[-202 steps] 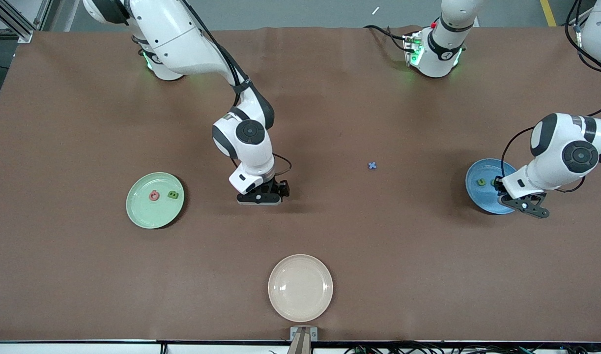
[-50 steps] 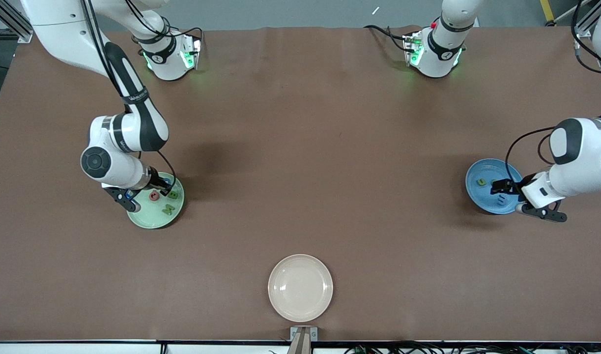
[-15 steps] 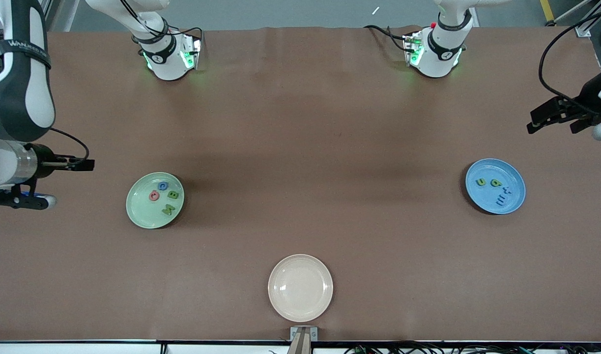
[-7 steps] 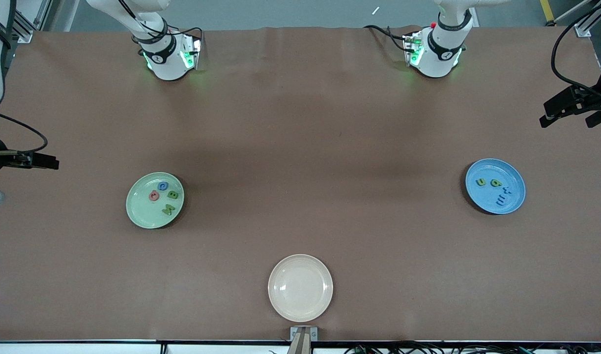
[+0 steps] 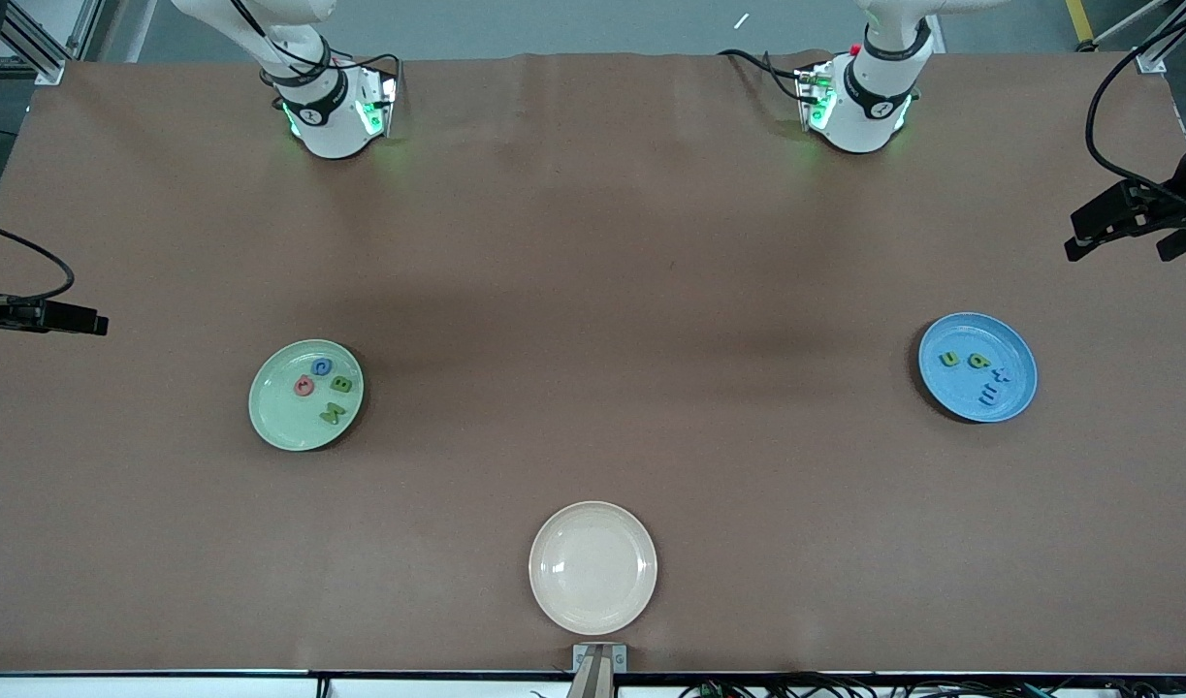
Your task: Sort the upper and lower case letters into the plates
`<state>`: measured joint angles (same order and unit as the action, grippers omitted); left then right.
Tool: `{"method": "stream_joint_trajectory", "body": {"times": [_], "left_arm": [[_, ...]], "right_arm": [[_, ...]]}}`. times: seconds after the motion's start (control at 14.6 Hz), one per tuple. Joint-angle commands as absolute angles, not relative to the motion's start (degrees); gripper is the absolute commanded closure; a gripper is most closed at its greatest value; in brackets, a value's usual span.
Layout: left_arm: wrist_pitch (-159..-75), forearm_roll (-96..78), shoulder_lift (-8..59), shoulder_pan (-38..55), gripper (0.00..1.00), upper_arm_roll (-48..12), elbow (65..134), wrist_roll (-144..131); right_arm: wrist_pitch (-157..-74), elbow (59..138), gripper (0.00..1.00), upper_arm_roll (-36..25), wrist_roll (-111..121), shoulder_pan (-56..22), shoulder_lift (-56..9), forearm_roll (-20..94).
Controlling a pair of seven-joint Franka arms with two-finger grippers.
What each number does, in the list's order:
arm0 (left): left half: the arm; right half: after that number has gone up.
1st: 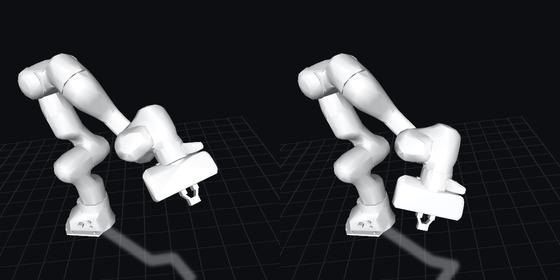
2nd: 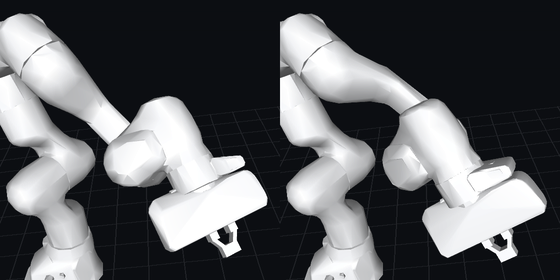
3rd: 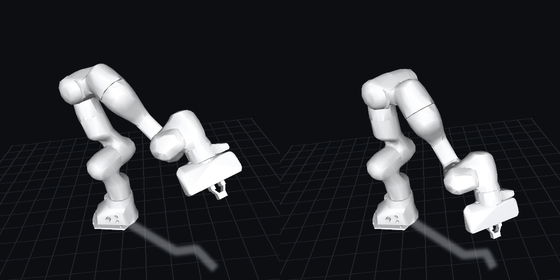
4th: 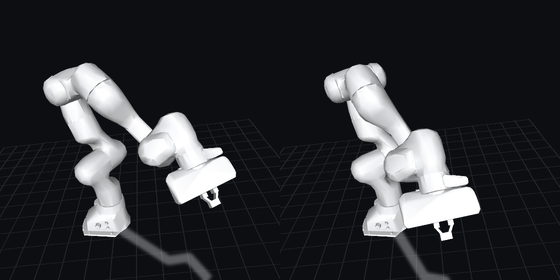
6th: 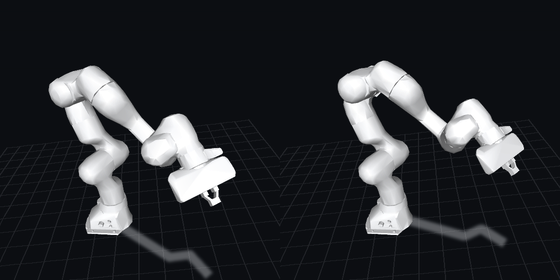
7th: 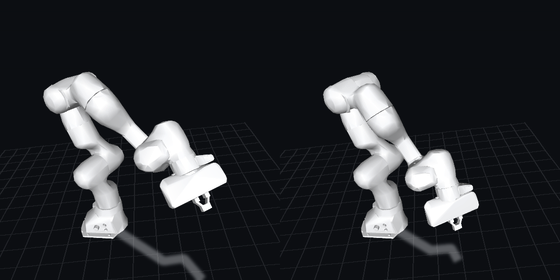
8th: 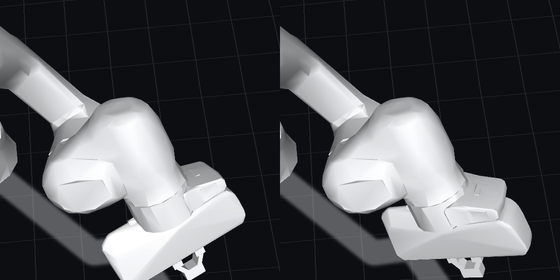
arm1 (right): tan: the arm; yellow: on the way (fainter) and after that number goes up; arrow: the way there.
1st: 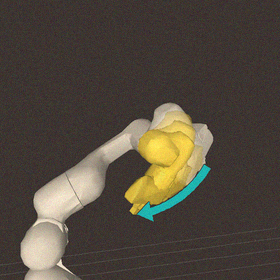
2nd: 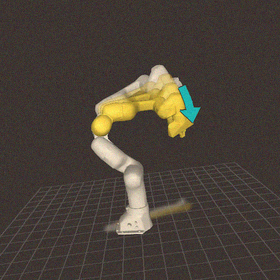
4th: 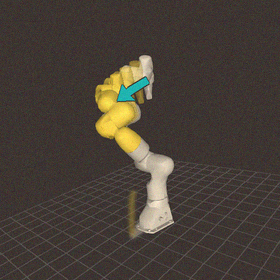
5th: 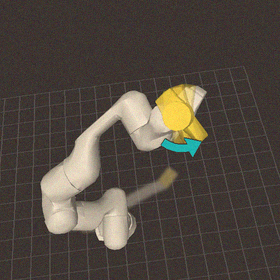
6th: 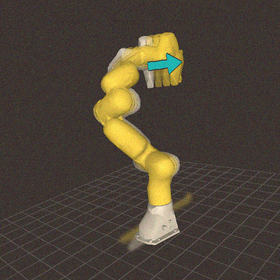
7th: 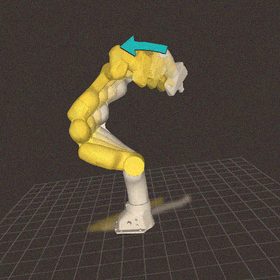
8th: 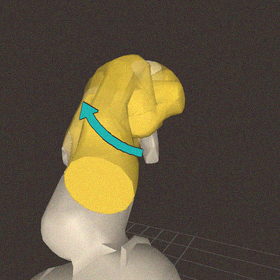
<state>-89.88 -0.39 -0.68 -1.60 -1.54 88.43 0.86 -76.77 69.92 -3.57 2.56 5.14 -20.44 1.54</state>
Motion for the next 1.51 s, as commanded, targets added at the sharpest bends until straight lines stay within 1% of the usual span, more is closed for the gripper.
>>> {"method": "stream_joint_trajectory", "body": {"times": [0.0,0.27,0.41,0.55,0.69,0.89,1.24,1.44], "left_arm": [[-89.91,0.70,0.00,-1.67,0.00,-1.85,87.36,1.93],[-89.91,0.70,0.00,-1.67,0.00,-1.85,87.36,1.93],[-89.91,0.62,0.00,-1.76,0.00,-1.93,87.36,1.93],[-89.91,0.62,-0.09,-1.85,0.00,-1.93,87.36,2.02],[-89.91,0.44,-0.17,-1.85,0.00,-1.93,87.36,2.02],[-89.91,0.09,-0.26,-1.85,0.00,-1.93,87.45,2.02],[-89.82,0.09,-0.35,-1.85,0.00,-1.93,87.45,2.02],[-89.91,0.09,-0.35,-1.85,0.00,-1.93,87.45,2.02]], "right_arm": [[-76.37,69.52,0.00,-2.37,3.43,6.42,-20.65,3.52],[-76.64,70.83,0.00,-2.46,3.78,3.53,-18.38,1.15],[-78.82,74.68,0.00,-2.81,3.69,0.80,-15.92,-1.66],[-82.42,80.83,0.00,-2.64,3.69,1.58,-11.97,-1.58],[-84.19,84.27,0.00,-2.64,3.78,1.23,-9.33,-1.58],[-85.43,87.36,0.00,-2.72,4.13,1.05,-5.73,-1.58],[-85.69,89.47,0.00,-2.72,7.56,1.76,-1.06,-1.58],[-86.91,92.19,0.00,-2.81,7.82,1.84,2.01,-1.58]]}}
